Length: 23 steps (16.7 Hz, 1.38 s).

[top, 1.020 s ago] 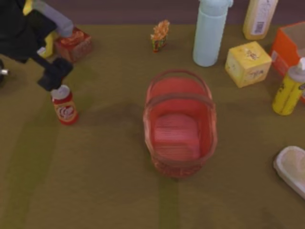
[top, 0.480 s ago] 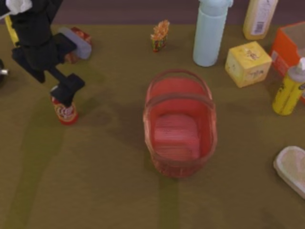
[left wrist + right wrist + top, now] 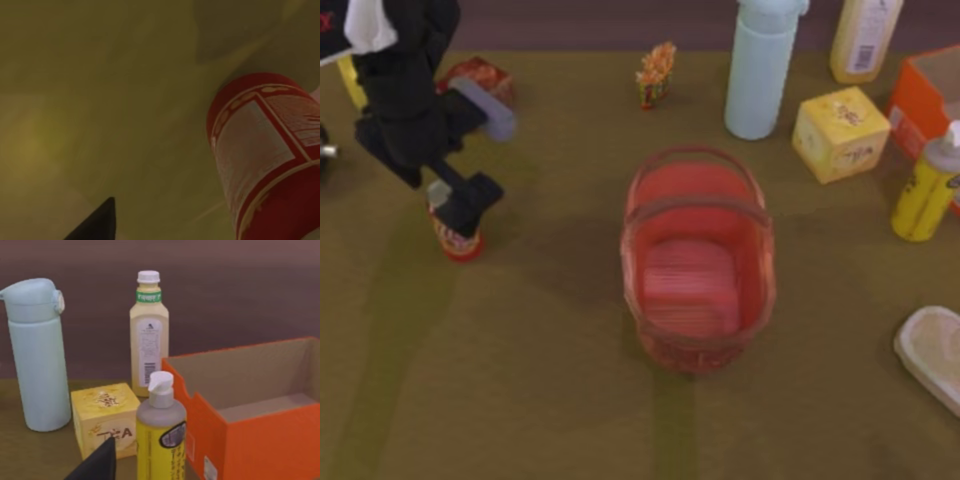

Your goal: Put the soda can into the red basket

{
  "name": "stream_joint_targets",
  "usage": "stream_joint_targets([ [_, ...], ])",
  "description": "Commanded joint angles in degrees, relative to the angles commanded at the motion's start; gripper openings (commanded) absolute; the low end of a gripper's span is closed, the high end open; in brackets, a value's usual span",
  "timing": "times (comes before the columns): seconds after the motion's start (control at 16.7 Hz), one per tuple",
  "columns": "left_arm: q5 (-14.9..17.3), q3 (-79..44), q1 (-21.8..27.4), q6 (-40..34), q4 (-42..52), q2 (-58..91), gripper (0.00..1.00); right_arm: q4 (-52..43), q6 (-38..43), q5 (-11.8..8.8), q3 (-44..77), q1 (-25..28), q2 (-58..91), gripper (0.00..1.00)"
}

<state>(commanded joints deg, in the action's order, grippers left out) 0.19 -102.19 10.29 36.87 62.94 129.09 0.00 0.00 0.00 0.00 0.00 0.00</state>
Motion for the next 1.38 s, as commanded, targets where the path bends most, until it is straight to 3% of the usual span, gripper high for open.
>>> stream_joint_targets([
  [0.42,0.01,3.00,0.04,0.00,-4.24,1.29,1.00,0.00,0.00,0.00,0.00,0.00,0.00,1.00],
  [1.2,0.01,3.00,0.04,0.00,-4.24,1.29,0.02,0.00,0.00,0.00,0.00,0.00,0.00,1.00],
  [1.38,0.01,3.00,0.04,0.00,-4.24,1.29,0.00,0.00,0.00,0.00,0.00,0.00,0.00,1.00],
])
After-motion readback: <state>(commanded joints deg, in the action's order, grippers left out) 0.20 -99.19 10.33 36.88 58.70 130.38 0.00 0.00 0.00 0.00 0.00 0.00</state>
